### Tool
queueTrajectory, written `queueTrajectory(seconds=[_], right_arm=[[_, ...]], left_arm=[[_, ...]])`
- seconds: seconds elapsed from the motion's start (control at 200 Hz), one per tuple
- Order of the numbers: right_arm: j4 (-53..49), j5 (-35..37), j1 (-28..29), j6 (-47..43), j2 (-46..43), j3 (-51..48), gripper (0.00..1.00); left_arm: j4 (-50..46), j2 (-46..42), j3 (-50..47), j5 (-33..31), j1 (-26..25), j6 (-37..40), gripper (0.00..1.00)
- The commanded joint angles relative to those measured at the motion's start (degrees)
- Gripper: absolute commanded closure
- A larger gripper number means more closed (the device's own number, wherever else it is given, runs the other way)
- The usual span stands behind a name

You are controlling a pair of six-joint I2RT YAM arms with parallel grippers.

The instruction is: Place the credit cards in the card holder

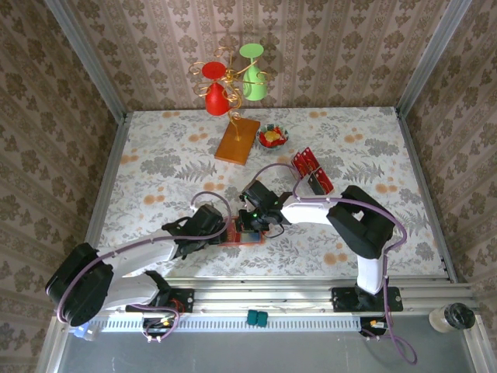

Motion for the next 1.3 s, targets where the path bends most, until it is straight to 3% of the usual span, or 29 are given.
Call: queueTrajectory(seconds=[0.0,0.59,1.295], right_arm=[[-1.1,0.8,0.3,1.2,1.5,1.1,0.98],[-11.7,7.3,0.1,-6.2,-2.2,6.0,0.98],[-11.2,4.4,1.7,-5.6,5.0,10.9,0.99]], left_arm=[[-2.5,-0.9,-1.6,-0.2,0.5,-1.7,0.32],[1.2,2.3,-3.9,1.1,1.9,-1.4,0.33],[2.2,2.5,-4.0,1.6,1.8,-1.0,0.32]])
